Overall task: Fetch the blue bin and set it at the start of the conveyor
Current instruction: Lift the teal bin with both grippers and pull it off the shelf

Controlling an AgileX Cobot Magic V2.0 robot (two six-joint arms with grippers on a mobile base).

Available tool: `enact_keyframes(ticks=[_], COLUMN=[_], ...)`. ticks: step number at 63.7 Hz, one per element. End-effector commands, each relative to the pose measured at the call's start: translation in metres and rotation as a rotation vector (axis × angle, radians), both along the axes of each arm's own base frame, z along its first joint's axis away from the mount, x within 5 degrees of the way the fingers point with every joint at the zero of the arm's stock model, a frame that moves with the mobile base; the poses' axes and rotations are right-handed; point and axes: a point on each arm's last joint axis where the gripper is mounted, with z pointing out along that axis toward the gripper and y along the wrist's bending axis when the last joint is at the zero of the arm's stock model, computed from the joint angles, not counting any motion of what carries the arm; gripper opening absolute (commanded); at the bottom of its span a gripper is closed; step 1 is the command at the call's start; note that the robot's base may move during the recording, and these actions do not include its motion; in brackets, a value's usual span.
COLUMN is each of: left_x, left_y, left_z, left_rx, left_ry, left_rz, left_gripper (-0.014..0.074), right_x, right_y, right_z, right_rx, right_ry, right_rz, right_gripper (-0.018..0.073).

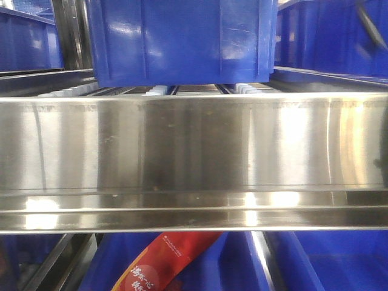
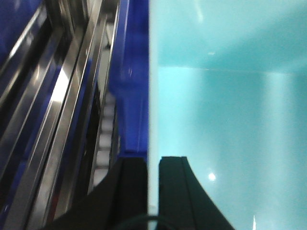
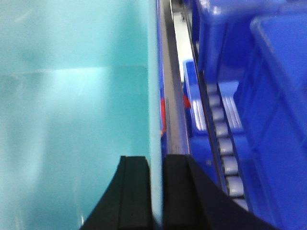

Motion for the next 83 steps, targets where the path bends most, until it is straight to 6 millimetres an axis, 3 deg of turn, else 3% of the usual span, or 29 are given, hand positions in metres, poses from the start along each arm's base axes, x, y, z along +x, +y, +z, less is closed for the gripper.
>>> enact_keyframes(ticks=[1, 43, 83], left_x=[-0.008, -0.009, -0.009], left_y=[0.002, 0.003, 0.004], left_z=[0.014, 0.020, 0.020], left_rx=[-0.017, -0.016, 0.063], left_ry=[-0.061, -0.083, -0.087], left_rz=[-0.009, -0.007, -0.039], left_gripper=[-0.0111, -0.0111, -0.0111], right_x=[-0.006, -0.011, -0.011], right_y=[-0.003, -0.005, -0.005], right_z=[0.011, 0.025, 0.026], right_rx=[-0.017, -0.027, -0.121], right_ry=[-0.042, -0.104, -0.114], right_rz=[0.005, 0.025, 0.088], right_gripper=[-0.0162, -0.0162, -0.0162])
